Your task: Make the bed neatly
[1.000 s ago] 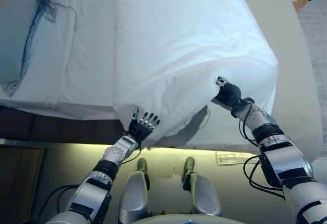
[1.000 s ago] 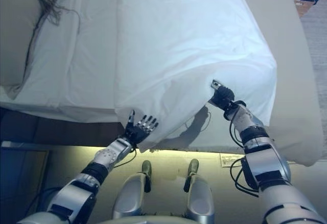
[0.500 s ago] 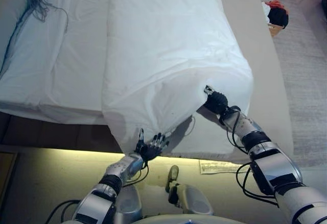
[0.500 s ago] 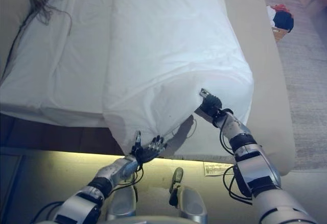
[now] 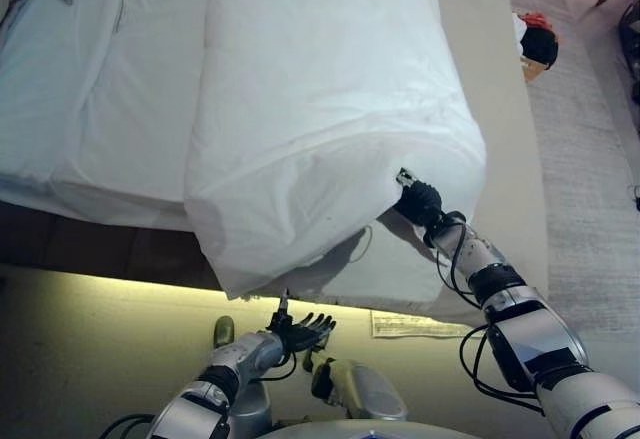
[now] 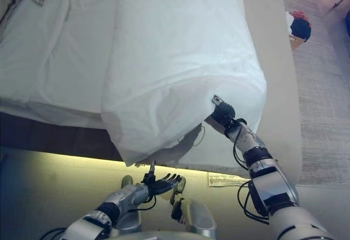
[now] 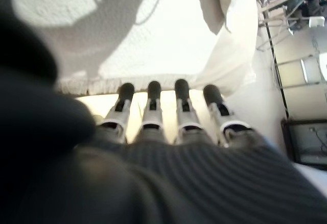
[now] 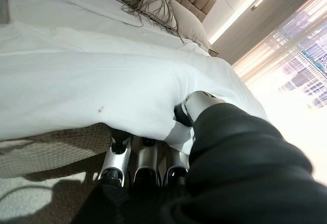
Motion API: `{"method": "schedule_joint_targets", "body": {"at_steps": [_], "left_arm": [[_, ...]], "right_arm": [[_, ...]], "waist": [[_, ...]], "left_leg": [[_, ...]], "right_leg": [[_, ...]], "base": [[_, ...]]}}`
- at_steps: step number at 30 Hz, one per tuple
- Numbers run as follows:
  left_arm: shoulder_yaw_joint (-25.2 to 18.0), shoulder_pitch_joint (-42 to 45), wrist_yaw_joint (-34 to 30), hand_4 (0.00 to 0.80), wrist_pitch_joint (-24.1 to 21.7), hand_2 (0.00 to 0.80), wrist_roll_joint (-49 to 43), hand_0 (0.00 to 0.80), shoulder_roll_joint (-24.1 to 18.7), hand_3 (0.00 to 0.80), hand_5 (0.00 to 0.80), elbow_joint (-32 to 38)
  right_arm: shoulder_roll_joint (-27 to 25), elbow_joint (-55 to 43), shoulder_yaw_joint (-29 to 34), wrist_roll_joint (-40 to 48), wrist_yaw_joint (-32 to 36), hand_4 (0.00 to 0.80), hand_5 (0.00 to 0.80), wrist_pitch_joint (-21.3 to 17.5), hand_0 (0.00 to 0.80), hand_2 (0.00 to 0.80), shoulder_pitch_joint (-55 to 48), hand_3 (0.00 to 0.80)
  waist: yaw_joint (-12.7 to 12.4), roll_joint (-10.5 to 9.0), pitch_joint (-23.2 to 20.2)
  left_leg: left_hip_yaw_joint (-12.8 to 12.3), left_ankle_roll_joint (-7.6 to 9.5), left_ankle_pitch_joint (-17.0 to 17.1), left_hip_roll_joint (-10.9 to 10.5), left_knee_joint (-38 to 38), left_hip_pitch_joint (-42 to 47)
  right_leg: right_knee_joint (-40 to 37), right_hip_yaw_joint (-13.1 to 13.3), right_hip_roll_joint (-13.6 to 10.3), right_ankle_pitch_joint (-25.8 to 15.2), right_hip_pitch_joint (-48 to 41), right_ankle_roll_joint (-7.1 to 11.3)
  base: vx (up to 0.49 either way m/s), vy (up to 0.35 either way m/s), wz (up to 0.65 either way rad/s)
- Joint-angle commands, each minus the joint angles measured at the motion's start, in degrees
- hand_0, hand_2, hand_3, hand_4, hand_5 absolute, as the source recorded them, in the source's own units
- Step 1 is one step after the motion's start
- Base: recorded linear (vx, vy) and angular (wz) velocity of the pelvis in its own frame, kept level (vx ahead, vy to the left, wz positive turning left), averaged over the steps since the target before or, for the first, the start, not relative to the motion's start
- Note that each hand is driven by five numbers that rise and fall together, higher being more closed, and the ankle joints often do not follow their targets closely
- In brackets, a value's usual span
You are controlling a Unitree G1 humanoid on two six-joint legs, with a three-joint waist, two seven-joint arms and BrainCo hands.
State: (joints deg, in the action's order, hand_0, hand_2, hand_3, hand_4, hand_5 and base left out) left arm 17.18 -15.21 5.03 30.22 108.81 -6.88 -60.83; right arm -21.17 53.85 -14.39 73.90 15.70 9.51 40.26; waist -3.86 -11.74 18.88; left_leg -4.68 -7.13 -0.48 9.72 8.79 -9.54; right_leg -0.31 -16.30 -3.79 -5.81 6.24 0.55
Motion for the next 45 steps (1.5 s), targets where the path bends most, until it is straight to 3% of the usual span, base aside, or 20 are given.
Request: {"method": "schedule_joint_targets", "body": {"at_steps": [1,8,16,30,39,45], "left_arm": [[4.86,-1.77,-6.40,0.000,1.67,0.000,0.46,0.000,2.94,0.000,0.000,1.76],[7.77,-5.72,-10.70,0.000,-6.76,0.000,4.15,0.000,3.74,0.000,0.000,11.92],[8.09,-9.95,-14.85,0.000,-8.85,0.000,3.33,0.000,5.67,0.000,0.000,17.63],[7.71,-14.70,-13.87,0.000,-12.07,0.000,4.19,0.000,9.46,0.000,0.000,16.62],[7.79,-15.02,-15.72,0.000,-14.33,0.000,4.19,0.000,9.90,0.000,0.000,15.94],[6.52,-15.49,-15.44,0.000,-18.35,0.000,4.19,0.000,9.68,0.000,0.000,16.26]], "right_arm": [[-1.52,-8.56,0.77,4.53,2.61,0.800,0.800,-3.19,0.800,0.800,4.08,0.800],[-0.66,-9.42,0.56,3.05,1.97,0.800,0.800,-2.21,0.800,0.800,2.51,0.800],[1.10,-10.03,-0.13,1.39,0.88,0.800,0.800,-1.93,0.800,0.800,1.01,0.800],[4.05,-12.62,-3.15,0.71,0.40,0.800,0.800,-0.21,0.800,0.800,0.00,0.800],[4.80,-17.14,-5.44,1.49,0.92,0.800,0.800,0.47,0.800,0.800,-2.35,0.800],[4.88,-17.91,-5.36,0.93,0.54,0.800,0.800,1.24,0.800,0.800,-3.58,0.800]], "waist": [[-1.08,0.86,-0.86],[0.05,1.79,-1.94],[1.23,3.25,-3.35],[4.13,4.08,-6.32],[5.37,2.97,-6.69],[5.79,2.98,-7.13]], "left_leg": [[-0.80,-0.31,2.62,2.65,-5.70,1.24],[-1.33,-0.52,3.09,2.58,-6.02,1.79],[-1.93,-0.69,3.17,2.26,-7.00,3.90],[-4.07,-0.79,2.57,2.57,-7.18,7.63],[-5.43,-0.81,2.29,3.42,-6.97,8.51],[-5.93,-0.90,2.34,3.66,-6.95,9.06]], "right_leg": [[2.43,1.79,-4.52,2.60,-2.54,7.01],[2.19,2.28,-4.73,2.39,-2.86,7.02],[1.89,2.88,-4.99,2.63,-4.18,7.06],[2.09,4.52,-4.94,3.37,-6.14,7.45],[1.98,5.27,-4.40,3.35,-6.50,7.59],[1.88,5.38,-4.38,3.43,-6.98,7.56]], "base": [[0.000,0.000,0.00],[-0.007,0.025,-0.05],[0.026,0.059,-0.03],[0.060,0.031,-0.07],[0.019,-0.031,-0.06],[0.021,-0.005,-0.06]]}}
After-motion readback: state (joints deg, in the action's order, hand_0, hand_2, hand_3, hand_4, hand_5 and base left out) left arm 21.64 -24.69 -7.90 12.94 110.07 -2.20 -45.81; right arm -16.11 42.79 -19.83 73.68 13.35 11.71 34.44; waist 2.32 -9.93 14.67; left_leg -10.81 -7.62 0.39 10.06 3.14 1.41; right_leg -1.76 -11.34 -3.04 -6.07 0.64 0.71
